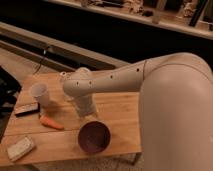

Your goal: Push the ceramic bowl across the table

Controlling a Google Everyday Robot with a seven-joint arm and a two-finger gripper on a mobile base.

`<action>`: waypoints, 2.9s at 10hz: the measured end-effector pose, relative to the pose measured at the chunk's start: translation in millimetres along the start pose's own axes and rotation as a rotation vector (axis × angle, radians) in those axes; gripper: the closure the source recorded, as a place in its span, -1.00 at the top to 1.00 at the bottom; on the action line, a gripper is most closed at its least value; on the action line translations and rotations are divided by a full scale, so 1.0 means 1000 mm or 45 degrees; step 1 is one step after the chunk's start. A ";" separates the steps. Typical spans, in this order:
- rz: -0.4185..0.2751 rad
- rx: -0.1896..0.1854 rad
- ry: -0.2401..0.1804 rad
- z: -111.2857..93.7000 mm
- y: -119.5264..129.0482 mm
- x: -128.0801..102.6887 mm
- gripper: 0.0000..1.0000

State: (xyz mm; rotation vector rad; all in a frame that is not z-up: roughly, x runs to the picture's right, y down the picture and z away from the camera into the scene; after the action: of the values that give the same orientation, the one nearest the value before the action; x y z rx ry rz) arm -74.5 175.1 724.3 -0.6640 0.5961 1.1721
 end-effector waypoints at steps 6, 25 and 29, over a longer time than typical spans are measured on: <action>0.081 -0.024 0.057 0.000 -0.012 0.042 0.30; 0.076 0.073 -0.209 -0.035 -0.047 -0.016 0.30; 0.044 0.003 -0.122 0.004 -0.037 -0.017 0.30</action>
State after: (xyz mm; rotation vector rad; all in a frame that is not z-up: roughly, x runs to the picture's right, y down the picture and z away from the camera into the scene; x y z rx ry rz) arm -43.7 157.9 745.2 -0.5940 0.5298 1.2278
